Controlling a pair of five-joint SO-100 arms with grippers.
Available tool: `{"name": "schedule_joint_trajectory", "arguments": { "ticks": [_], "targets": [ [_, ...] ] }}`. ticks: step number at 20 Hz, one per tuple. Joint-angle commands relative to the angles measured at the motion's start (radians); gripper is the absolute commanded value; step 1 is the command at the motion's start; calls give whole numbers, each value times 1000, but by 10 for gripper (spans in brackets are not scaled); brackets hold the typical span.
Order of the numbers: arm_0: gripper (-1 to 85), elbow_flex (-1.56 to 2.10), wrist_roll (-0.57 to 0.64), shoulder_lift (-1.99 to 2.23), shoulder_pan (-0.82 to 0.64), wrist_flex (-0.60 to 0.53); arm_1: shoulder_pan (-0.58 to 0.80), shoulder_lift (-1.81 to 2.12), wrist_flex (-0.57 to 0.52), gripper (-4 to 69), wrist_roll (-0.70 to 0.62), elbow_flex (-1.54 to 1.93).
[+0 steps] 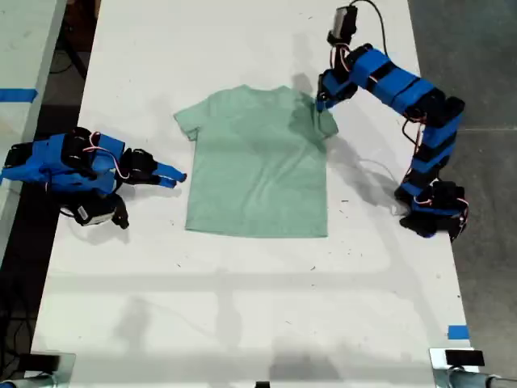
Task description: Fold t shirt
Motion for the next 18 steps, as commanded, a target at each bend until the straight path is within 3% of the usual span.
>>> {"name": "schedule_joint_trajectory", "arguments": {
  "ticks": [1, 4, 7, 9, 14, 15, 16, 18],
  "targets": [
    [154, 2, 6, 8, -5, -5, -193, 91, -52, 15, 8, -190],
    [154, 2, 6, 8, -5, -5, -341, 23, -198, 15, 21, -179],
    [154, 2, 6, 8, -5, -5, -425, -63, -265, 21, 34, -176],
    [154, 2, 6, 8, -5, -5, -474, -58, -288, 195, 17, -146],
    [154, 2, 6, 8, -5, -5, -376, 279, -110, 249, 0, -94],
    [154, 2, 6, 8, -5, -5, -348, 379, -74, 67, 8, -44],
    [154, 2, 6, 8, -5, -5, -324, 482, -40, -13, 29, 25],
    [154, 2, 6, 8, -5, -5, -304, 692, -6, -13, 74, 242]
  ]
}}
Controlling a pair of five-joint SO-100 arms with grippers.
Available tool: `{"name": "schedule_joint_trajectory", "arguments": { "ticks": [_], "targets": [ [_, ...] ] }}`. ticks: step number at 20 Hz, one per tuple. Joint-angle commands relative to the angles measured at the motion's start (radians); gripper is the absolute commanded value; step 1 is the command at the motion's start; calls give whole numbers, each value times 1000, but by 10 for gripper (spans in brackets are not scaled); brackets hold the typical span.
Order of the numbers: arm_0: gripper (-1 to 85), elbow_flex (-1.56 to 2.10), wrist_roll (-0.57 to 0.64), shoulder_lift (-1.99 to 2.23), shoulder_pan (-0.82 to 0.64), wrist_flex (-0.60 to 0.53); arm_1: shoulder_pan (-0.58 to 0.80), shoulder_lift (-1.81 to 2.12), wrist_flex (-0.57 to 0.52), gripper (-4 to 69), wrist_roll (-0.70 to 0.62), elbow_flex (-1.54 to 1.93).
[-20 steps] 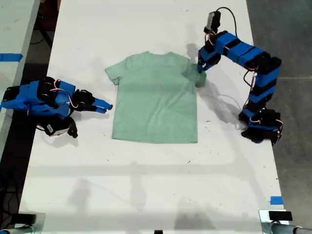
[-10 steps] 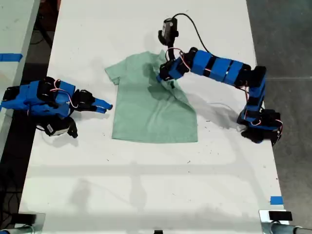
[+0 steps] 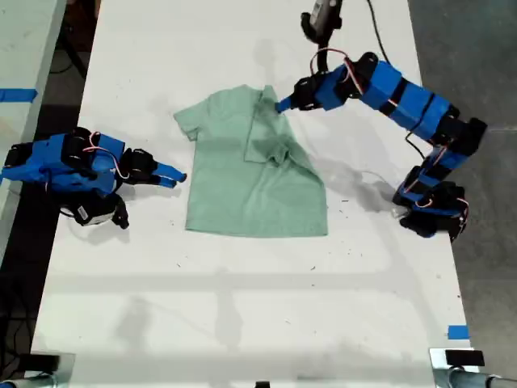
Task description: Fold t shirt
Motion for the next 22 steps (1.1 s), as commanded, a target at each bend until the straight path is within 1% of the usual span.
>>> {"name": "schedule_joint_trajectory", "arguments": {
  "ticks": [1, 5, 8, 9, 10, 11, 13, 14, 15, 16, 17, 18, 19, 22],
  "targets": [
    [154, 2, 6, 8, -5, -5, 5, 360, 14, -12, 63, 295],
    [154, 2, 6, 8, -5, -5, -41, 966, -95, -8, 144, 997],
    [154, 2, 6, 8, -5, -5, -152, 1376, -189, -7, 219, 1407],
    [154, 2, 6, 8, -5, -5, -178, 1523, -192, -6, 230, 1528],
    [154, 2, 6, 8, -5, -5, -184, 1692, -135, -5, 230, 1617],
    [154, 2, 6, 8, -5, -5, -186, 1720, -92, 12, 218, 1651],
    [154, 2, 6, 8, -5, -5, -204, 1715, -97, 12, 189, 1678],
    [154, 2, 6, 8, -5, -5, -202, 1717, -107, 14, 201, 1724],
    [154, 2, 6, 8, -5, -5, -170, 1717, -107, 19, 264, 1795],
    [154, 2, 6, 8, -5, -5, -106, 1717, -89, 15, 380, 1842],
    [154, 2, 6, 8, -5, -5, -74, 1717, -15, 16, 499, 1827],
    [154, 2, 6, 8, -5, -5, -66, 1717, 40, 24, 578, 1821],
    [154, 2, 6, 8, -5, -5, -63, 1718, 64, 32, 653, 1827],
    [155, 2, 6, 8, -5, -5, -54, 1718, 67, 32, 681, 1830]
  ]
}}
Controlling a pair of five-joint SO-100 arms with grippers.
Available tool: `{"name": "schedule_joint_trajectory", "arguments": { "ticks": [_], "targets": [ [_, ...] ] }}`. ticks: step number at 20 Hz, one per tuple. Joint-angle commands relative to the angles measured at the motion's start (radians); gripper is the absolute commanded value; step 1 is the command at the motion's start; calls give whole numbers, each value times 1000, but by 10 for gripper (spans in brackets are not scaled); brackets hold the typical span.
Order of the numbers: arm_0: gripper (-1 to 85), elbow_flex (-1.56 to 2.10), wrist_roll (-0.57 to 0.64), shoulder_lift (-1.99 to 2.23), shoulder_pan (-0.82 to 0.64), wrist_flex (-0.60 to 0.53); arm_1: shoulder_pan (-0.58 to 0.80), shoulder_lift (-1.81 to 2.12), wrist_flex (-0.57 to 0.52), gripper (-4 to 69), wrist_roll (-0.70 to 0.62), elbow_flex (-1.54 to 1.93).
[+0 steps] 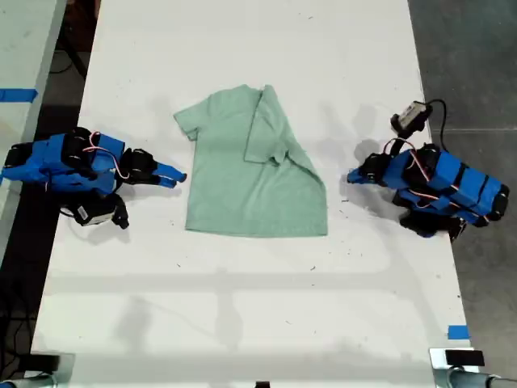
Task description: Fold t shirt
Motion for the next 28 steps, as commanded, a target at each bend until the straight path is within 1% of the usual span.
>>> {"name": "schedule_joint_trajectory", "arguments": {
  "ticks": [1, 28],
  "targets": [
    [155, 2, 6, 8, -5, -5, 9, 8, 3, 32, 18, 32],
    [155, 2, 6, 8, -5, -5, -14, 8, 0, 16, 3, 29]
  ]
}}
